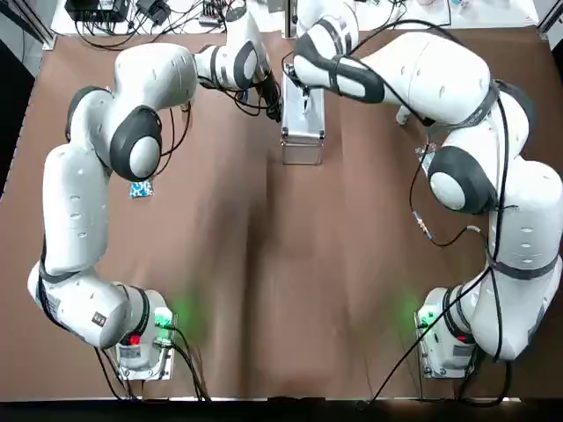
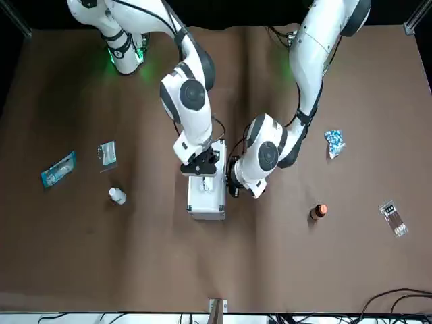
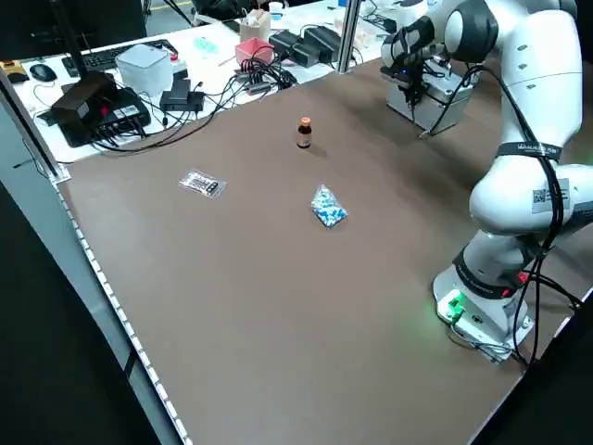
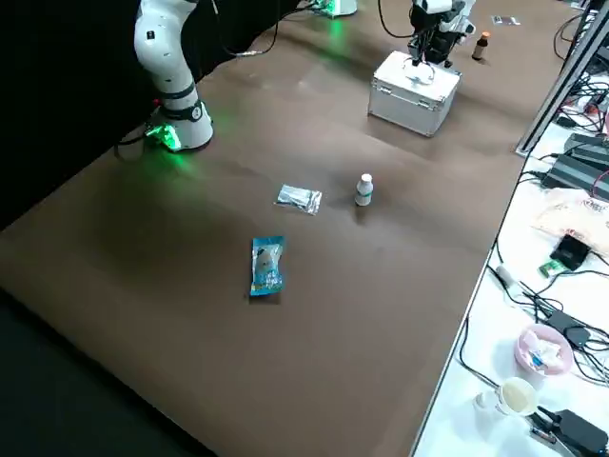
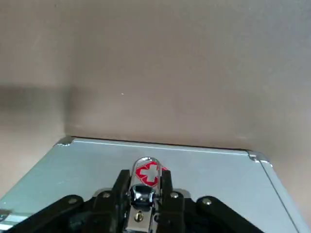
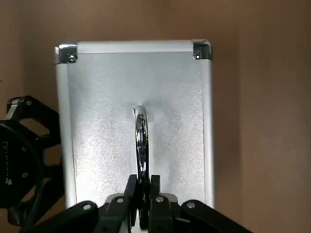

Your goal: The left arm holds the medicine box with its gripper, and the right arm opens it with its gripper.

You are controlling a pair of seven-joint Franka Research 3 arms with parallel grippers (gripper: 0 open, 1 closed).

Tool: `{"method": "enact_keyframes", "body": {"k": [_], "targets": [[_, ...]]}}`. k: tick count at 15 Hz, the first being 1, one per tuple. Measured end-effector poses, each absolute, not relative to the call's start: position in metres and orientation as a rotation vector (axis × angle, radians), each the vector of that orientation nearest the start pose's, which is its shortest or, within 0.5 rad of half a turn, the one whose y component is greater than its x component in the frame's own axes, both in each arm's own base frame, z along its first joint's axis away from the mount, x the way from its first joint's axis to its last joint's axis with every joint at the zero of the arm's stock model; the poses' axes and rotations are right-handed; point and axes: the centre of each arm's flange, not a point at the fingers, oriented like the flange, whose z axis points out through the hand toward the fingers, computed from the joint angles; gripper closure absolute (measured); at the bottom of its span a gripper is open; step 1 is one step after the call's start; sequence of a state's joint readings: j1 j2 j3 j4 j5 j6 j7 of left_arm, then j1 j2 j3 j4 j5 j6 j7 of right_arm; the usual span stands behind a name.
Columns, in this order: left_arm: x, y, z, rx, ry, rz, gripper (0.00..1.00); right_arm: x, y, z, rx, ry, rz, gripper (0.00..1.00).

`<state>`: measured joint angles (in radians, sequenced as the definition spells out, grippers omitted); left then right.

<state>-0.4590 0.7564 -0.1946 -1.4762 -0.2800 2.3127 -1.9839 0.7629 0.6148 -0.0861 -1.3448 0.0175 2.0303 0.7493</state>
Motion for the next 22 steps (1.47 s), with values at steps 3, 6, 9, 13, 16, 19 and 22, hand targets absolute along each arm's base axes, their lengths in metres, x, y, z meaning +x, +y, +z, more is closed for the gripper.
{"method": "enact_keyframes", "body": {"k": [3,6,9,13,16,19,22], "targets": [[0.591,-0.426,0.245,-2.314,-2.311,0.516,0.70,0.575,0.443,0.395,-3.091,0.140,-0.008,0.88],[0.591,-0.426,0.245,-2.313,-2.312,0.516,0.70,0.589,0.405,0.409,-3.062,0.135,0.124,0.88],[0.592,-0.425,0.245,-2.312,-2.314,0.514,0.70,0.605,0.356,0.407,-3.044,0.147,0.261,0.88],[0.592,-0.425,0.245,-2.312,-2.315,0.514,0.70,0.617,0.328,0.399,-2.924,0.106,0.357,0.88],[0.592,-0.425,0.245,-2.312,-2.316,0.513,0.70,0.625,0.305,0.390,-2.839,0.054,0.410,0.88],[0.593,-0.425,0.246,-2.312,-2.316,0.513,0.70,0.630,0.284,0.381,-2.761,0.014,0.448,0.88],[0.593,-0.425,0.246,-2.313,-2.317,0.513,0.70,0.636,0.261,0.368,-2.672,-0.034,0.488,0.88]]}}
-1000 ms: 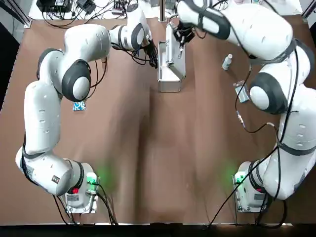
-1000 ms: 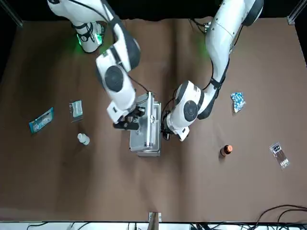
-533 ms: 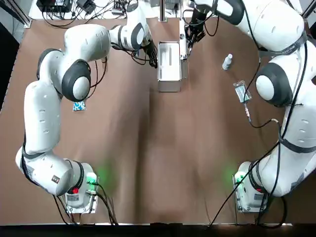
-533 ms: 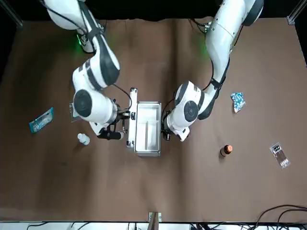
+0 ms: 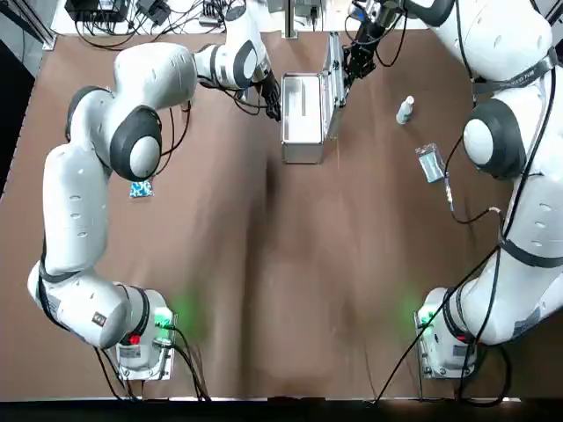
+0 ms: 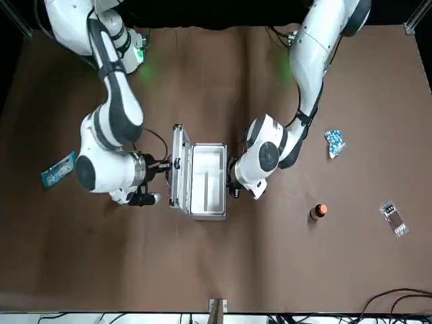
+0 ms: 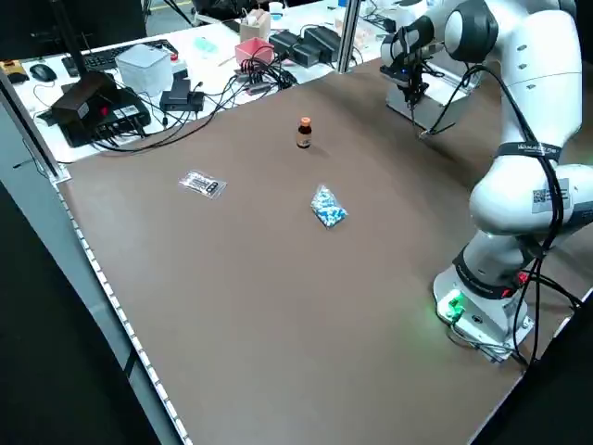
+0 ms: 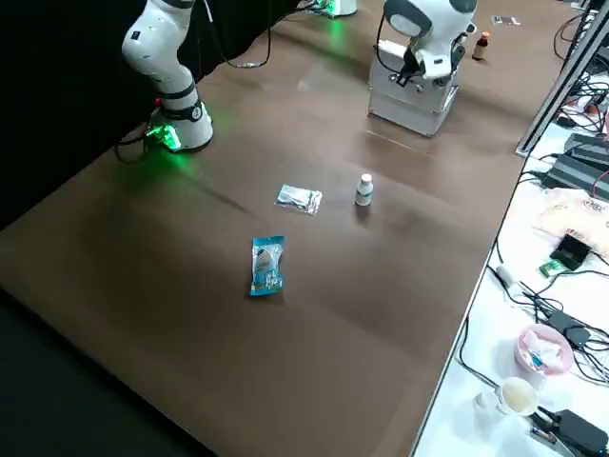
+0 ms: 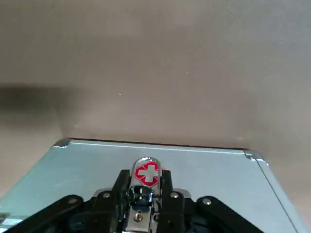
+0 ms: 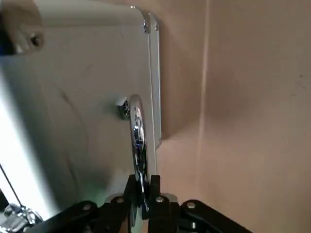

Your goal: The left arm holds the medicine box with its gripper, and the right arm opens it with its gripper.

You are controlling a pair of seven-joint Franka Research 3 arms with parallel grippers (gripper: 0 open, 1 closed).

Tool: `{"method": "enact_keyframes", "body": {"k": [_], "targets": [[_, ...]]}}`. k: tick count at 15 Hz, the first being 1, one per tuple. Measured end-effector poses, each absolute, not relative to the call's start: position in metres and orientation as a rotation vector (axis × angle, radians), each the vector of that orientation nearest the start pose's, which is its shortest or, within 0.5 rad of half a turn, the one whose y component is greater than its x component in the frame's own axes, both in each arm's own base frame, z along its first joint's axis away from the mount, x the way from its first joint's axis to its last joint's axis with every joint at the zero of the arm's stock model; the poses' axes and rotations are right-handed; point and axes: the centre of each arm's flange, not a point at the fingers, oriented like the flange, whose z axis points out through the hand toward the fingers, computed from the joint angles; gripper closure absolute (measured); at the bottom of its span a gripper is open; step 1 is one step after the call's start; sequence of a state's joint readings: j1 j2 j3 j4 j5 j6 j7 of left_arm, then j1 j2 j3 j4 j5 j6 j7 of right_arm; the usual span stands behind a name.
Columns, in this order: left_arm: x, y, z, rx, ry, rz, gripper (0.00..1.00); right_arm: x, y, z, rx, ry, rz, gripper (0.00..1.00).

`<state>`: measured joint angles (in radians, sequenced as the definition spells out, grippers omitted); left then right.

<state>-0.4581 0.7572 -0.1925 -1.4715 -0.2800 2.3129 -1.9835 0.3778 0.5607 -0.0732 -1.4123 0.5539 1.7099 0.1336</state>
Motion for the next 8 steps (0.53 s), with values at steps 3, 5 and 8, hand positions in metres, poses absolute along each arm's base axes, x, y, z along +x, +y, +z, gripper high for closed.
{"method": "enact_keyframes", "body": {"k": [3,5,8], "targets": [[0.593,-0.425,0.246,2.072,2.075,-0.460,0.70,0.643,0.238,0.350,-2.566,-0.080,0.532,0.88],[0.594,-0.429,0.253,2.058,2.074,-0.466,0.70,0.654,0.216,0.344,-2.515,-0.090,0.510,0.87],[0.593,-0.428,0.251,2.052,2.093,-0.470,0.70,0.664,0.191,0.337,-2.530,-0.079,0.477,0.77]]}}
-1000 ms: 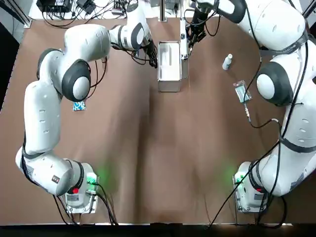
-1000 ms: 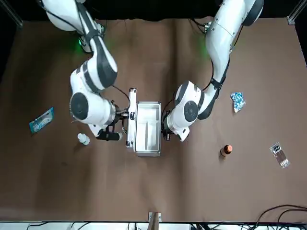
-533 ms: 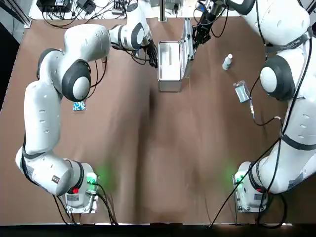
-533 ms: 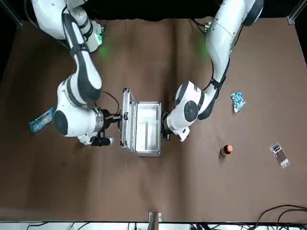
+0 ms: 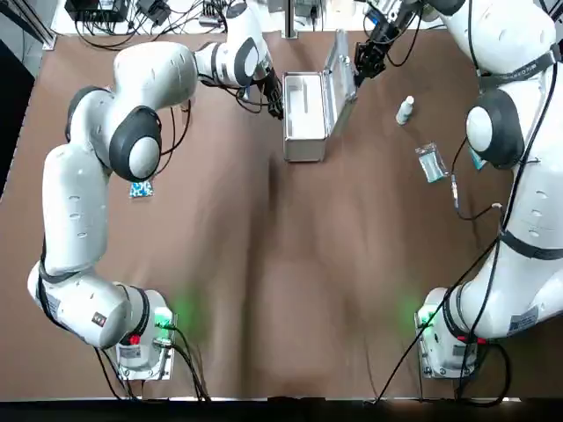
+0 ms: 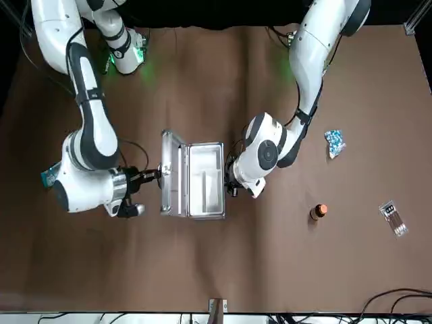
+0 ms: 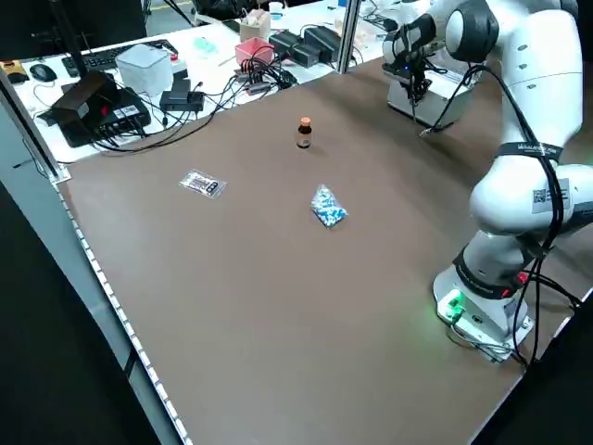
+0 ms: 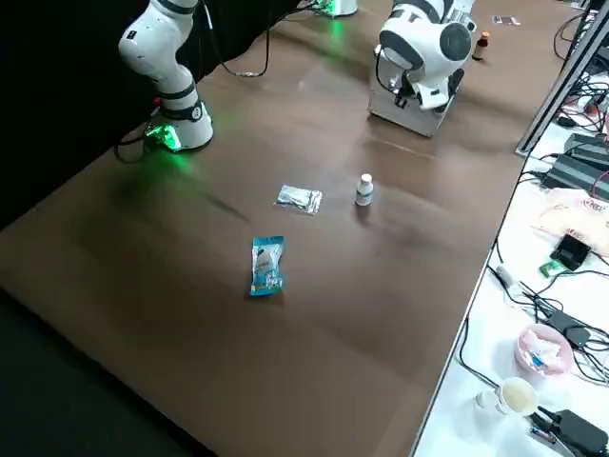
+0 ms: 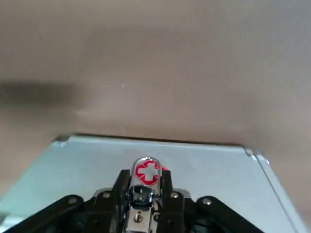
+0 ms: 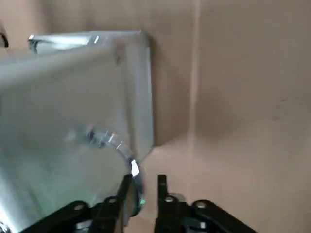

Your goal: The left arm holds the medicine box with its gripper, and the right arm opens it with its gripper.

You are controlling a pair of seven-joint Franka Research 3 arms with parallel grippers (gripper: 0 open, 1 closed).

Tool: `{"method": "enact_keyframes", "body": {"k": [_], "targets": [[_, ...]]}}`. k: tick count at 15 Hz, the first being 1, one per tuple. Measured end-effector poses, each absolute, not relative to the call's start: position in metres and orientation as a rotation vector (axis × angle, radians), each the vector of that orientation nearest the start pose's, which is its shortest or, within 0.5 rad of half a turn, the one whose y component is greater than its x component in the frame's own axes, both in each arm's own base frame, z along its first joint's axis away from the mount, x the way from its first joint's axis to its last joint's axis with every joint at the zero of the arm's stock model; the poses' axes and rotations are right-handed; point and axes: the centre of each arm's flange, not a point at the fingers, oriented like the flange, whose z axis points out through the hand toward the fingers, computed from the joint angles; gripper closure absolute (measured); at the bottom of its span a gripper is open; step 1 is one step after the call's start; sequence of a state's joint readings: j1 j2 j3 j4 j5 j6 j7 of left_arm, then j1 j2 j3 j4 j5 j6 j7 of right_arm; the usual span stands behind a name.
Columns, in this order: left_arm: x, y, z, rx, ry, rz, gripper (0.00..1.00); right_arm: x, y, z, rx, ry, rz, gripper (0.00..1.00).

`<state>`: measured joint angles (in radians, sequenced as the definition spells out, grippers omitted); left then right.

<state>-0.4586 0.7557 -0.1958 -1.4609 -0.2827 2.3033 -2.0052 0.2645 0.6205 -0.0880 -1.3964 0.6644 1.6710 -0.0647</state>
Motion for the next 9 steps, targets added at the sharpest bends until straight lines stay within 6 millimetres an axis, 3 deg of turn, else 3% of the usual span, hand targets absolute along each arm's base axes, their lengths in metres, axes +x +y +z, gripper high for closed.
{"method": "enact_keyframes", "body": {"k": [2,7,8,9], "targets": [[0.595,-0.423,0.244,2.065,2.091,-0.467,0.70,0.670,0.173,0.334,-2.533,-0.060,0.464,0.57],[0.595,-0.424,0.244,2.066,2.090,-0.467,0.70,0.670,0.169,0.336,-2.527,-0.065,0.481,0.08],[0.595,-0.424,0.244,2.066,2.090,-0.467,0.70,0.671,0.164,0.337,-2.523,-0.062,0.491,0.00],[0.595,-0.424,0.244,2.066,2.090,-0.467,0.70,0.671,0.156,0.340,-2.520,-0.057,0.503,0.00]]}}
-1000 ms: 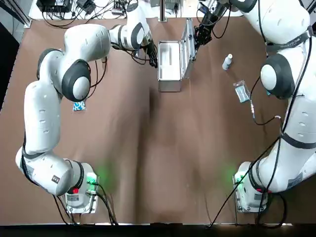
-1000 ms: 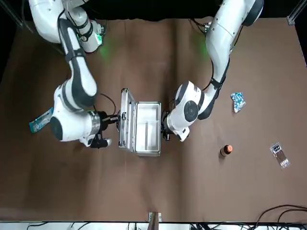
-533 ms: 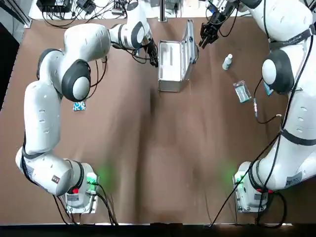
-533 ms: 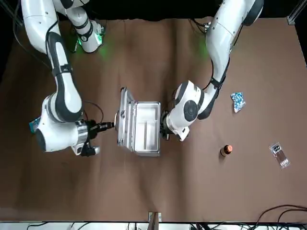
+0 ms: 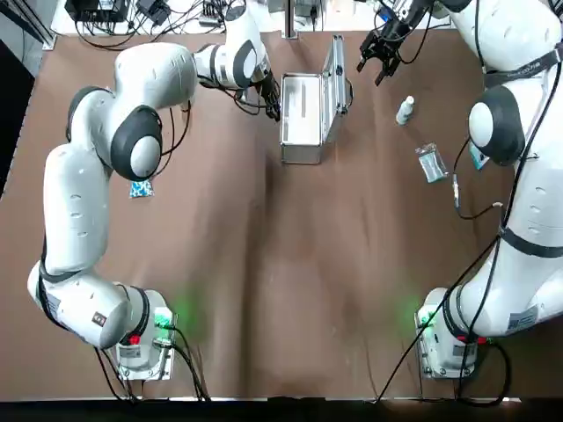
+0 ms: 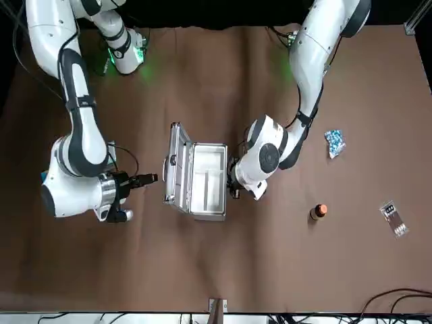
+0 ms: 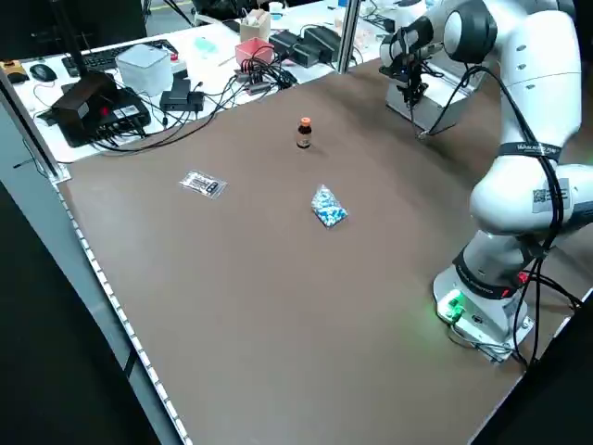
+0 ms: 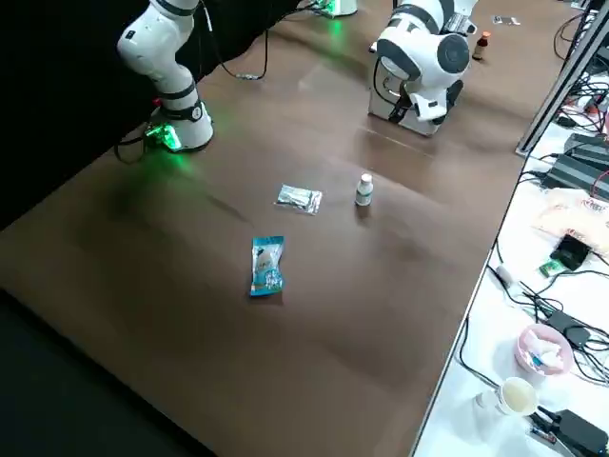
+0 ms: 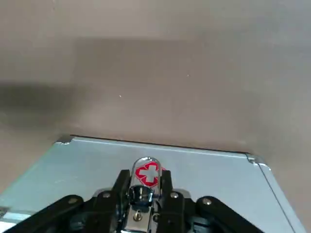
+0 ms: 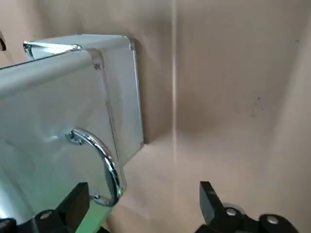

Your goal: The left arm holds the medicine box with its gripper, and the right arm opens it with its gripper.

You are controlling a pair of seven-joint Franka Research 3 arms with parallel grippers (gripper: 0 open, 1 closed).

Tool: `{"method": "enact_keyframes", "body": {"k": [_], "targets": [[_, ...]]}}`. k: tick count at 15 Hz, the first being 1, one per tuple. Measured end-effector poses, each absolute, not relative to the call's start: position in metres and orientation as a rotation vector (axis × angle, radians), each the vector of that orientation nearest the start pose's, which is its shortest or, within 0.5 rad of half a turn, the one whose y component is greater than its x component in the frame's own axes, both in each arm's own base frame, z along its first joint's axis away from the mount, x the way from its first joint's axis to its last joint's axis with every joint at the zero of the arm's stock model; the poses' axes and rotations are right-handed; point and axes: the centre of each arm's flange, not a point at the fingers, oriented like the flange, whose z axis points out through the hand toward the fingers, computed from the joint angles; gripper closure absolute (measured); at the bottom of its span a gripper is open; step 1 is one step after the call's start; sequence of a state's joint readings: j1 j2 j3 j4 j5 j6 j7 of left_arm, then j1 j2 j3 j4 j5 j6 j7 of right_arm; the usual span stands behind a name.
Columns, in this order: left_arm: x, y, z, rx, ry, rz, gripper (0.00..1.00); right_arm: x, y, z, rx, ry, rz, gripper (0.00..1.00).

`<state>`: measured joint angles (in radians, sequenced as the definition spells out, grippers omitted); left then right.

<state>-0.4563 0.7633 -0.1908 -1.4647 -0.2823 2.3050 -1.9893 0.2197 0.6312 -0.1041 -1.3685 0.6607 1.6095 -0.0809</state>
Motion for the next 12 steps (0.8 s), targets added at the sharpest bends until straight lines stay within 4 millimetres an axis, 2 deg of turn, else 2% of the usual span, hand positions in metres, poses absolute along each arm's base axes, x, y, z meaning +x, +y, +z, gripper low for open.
{"method": "enact_keyframes", "body": {"k": [1,3,4,6,9,10,11,12], "targets": [[0.595,-0.424,0.244,2.066,2.090,-0.467,0.70,0.674,0.146,0.345,-2.522,-0.054,0.501,0.00],[0.595,-0.424,0.244,2.066,2.090,-0.467,0.70,0.686,0.113,0.366,-2.584,-0.065,0.445,0.00],[0.595,-0.423,0.244,2.066,2.090,-0.466,0.68,0.691,0.091,0.383,-2.633,-0.074,0.404,0.00],[0.595,-0.423,0.244,2.066,2.090,-0.466,0.65,0.695,0.044,0.428,-2.730,-0.060,0.304,0.00],[0.596,-0.421,0.243,2.064,2.092,-0.460,0.40,0.678,-0.014,0.512,-2.855,-0.026,0.148,0.00],[0.597,-0.421,0.244,2.066,2.092,-0.456,0.32,0.670,-0.025,0.535,-2.900,-0.024,0.107,0.00],[0.598,-0.419,0.244,2.078,2.093,-0.451,0.14,0.653,-0.037,0.575,-2.994,-0.031,0.048,0.00],[0.598,-0.417,0.245,2.090,2.096,-0.448,0.05,0.643,-0.040,0.589,-3.022,-0.033,0.052,0.00]]}}
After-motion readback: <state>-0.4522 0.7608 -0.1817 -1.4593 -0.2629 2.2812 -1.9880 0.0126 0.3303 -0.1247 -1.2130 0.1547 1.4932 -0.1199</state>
